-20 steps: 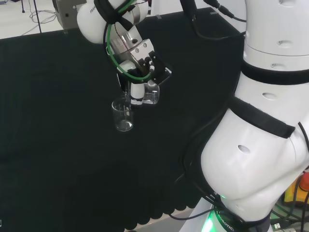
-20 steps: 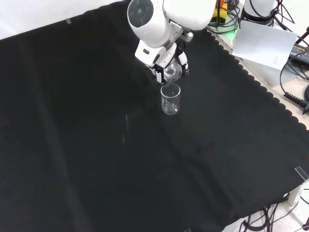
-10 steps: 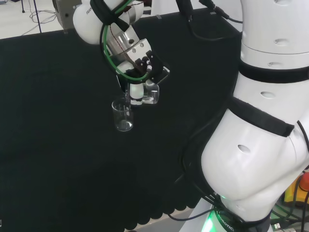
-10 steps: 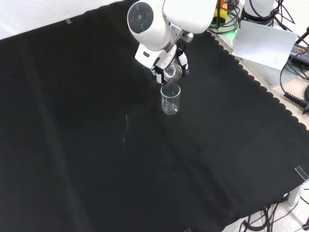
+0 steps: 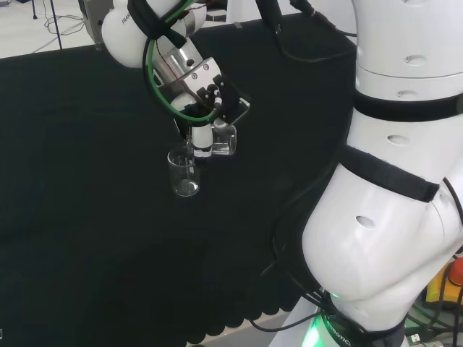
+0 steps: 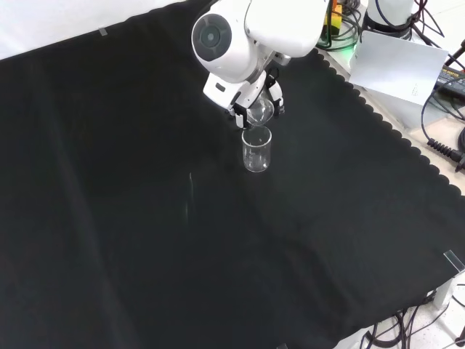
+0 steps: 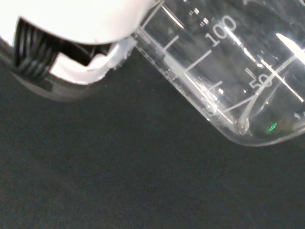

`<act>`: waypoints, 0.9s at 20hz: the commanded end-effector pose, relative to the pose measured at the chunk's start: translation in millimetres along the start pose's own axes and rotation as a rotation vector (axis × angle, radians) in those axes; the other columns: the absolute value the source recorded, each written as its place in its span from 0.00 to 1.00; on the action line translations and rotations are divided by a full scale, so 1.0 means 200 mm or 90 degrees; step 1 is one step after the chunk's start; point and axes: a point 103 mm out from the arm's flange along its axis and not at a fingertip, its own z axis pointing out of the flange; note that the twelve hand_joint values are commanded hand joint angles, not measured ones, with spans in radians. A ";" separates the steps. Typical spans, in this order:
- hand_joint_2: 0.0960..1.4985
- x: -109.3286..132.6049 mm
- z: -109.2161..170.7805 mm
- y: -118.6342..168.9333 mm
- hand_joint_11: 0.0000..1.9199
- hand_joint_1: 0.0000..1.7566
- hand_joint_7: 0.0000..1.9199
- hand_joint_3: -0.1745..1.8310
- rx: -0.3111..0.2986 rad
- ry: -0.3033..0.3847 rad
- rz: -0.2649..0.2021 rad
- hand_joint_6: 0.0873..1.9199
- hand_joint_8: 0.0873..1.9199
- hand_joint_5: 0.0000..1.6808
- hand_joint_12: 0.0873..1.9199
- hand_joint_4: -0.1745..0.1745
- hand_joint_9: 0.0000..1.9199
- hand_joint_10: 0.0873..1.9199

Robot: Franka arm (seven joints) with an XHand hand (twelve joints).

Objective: Pour the water from the handheld beaker into the one on the table.

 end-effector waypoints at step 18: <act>0.38 0.03 -0.05 0.01 0.94 0.65 0.92 0.43 0.040 -0.038 0.025 0.27 0.00 0.79 0.19 1.00 0.95 0.00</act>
